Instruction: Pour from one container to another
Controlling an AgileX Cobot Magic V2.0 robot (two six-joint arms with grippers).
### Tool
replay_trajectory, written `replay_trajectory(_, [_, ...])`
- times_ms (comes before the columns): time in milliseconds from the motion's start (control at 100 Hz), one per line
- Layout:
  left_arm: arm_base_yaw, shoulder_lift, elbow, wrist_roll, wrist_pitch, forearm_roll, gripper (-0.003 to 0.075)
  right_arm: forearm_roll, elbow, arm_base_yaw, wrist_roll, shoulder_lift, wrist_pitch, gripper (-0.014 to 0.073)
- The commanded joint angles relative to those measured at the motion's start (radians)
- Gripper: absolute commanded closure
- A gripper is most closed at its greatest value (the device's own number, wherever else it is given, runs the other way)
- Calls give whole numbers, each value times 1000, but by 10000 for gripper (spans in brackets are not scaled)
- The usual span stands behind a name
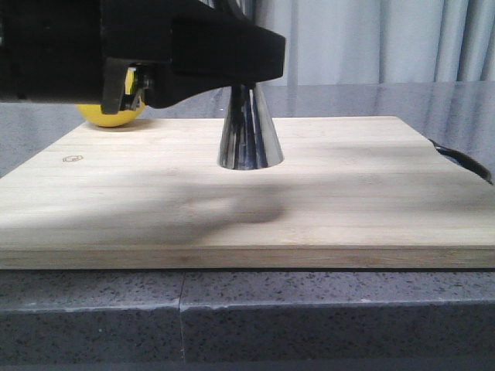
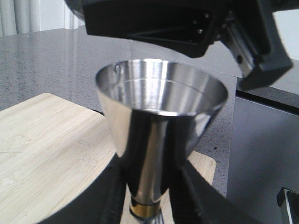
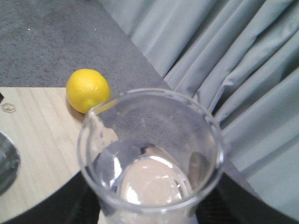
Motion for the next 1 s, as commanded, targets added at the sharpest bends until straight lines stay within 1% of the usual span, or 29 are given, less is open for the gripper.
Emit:
replay_trajectory(0, [1,-37,-32,-13,-89,-28,533,-28,-39,5,-5,-18,-77,360])
replay_trajectory(190, [1,-37,-32,-14,-108,-4,533,-75,-39,5,-5,-18,-87,360])
replay_trajectory(390, [1,-37,-32,-14,-108,-3,533,-95,-39,5,-5,-18,-87,360])
replay_trajectory(520, [1,-37,-32,-37,-108,2,533,-138,-39,5,-5,-18,-87,360])
replay_trajectory(990, [1,-37,-32,-39,-108,51,533,-266,-59,5,-5,-10,-113,360])
